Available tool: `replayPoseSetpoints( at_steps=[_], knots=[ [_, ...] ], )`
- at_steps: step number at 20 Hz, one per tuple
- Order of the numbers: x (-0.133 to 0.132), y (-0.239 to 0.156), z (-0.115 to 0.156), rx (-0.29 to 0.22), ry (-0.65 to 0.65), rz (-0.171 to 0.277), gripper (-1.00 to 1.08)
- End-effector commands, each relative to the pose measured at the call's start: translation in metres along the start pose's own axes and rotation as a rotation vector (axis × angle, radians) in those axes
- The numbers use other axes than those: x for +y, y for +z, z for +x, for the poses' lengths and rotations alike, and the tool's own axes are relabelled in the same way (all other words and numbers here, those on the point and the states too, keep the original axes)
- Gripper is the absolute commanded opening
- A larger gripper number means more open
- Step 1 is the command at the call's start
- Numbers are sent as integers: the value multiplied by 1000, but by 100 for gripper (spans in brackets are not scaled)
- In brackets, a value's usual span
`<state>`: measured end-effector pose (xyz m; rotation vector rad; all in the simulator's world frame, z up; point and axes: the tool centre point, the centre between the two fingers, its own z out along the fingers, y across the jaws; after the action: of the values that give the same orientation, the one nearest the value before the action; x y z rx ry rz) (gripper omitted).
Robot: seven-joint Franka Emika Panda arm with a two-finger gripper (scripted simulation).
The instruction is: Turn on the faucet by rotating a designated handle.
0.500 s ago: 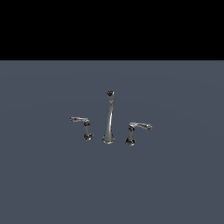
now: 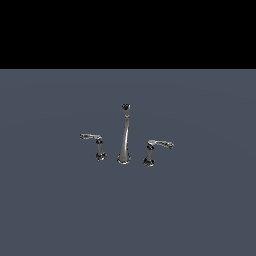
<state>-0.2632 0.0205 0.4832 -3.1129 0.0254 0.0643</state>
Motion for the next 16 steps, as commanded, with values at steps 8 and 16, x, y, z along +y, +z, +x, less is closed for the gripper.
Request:
replayPoseSetpoints(
  at_steps=[8,16],
  knots=[
    [-2,2,3,-6,8,10,-100],
    [-13,13,26,-26,66,73,-100]
  ],
)
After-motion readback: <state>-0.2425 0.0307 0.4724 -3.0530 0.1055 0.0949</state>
